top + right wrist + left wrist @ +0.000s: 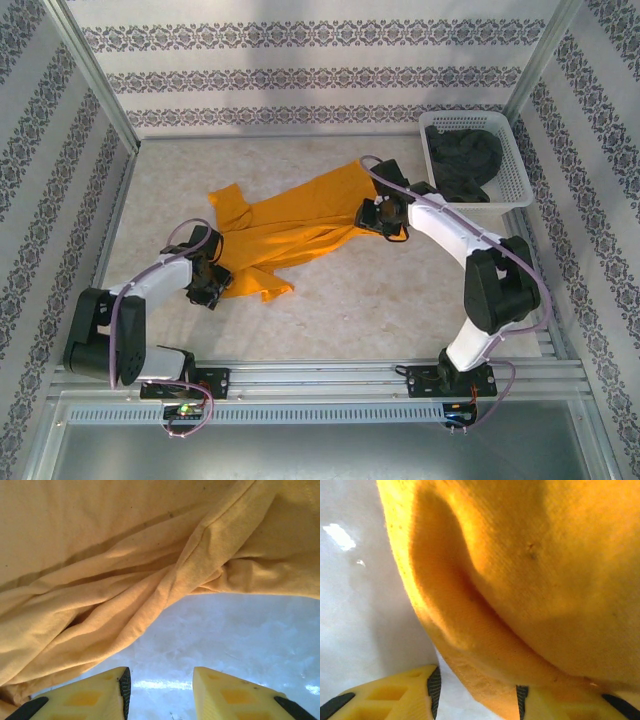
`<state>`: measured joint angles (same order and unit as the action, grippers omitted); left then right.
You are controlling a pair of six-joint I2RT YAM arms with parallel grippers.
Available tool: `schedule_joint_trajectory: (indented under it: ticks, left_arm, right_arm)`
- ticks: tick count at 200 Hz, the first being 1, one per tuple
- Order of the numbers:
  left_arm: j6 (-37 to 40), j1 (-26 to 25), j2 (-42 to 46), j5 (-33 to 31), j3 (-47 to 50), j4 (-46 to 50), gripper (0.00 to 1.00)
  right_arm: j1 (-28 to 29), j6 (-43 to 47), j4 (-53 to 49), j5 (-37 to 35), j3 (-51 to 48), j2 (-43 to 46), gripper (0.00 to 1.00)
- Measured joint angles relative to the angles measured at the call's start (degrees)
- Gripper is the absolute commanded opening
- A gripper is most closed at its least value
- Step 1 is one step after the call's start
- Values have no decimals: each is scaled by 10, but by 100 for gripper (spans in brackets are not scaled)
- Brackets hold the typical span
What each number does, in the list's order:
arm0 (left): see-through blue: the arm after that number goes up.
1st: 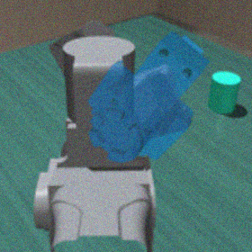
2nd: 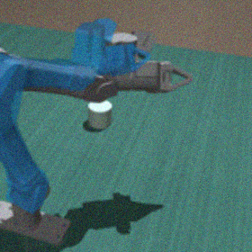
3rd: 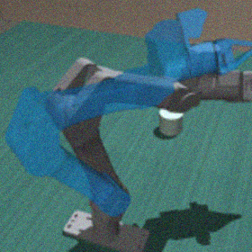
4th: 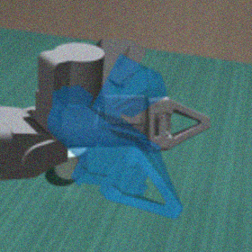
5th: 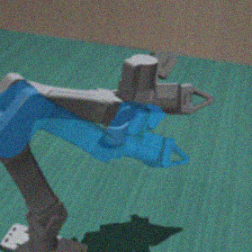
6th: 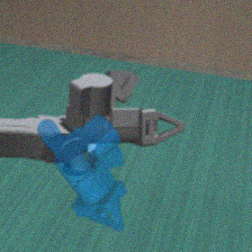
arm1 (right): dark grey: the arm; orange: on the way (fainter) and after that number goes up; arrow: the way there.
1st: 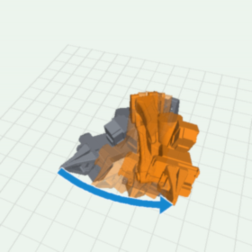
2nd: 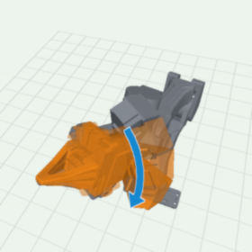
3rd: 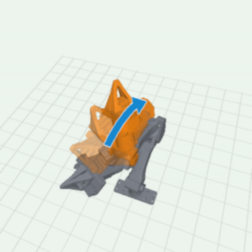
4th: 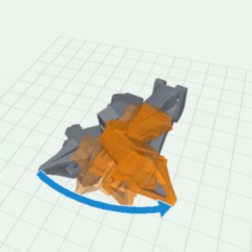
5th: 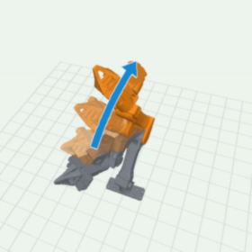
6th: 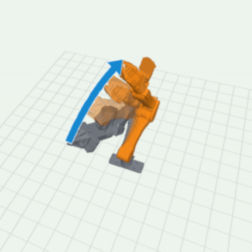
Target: Fold and stack the t-shirts
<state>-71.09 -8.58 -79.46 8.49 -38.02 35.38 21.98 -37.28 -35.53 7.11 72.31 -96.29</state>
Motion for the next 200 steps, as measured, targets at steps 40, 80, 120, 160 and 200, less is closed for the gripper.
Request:
schedule_joint_trajectory:
  ticks: [40,80,120,160,200]
  left_arm:
    - [8,-1,-13,-16,-24,1,0]
    - [18,5,125,-80,-28,35,0]
    - [18,52,297,-143,-23,113,0]
    - [18,77,329,-144,28,127,0]
    - [18,79,322,-132,38,126,0]
  right_arm:
    - [-19,-16,2,-15,-47,45,39]
    - [-63,-40,3,-40,-62,56,40]
    - [-75,-66,1,-69,-53,54,41]
    - [-76,-113,5,-82,0,0,42]
    - [-76,-203,13,-70,28,-79,44]
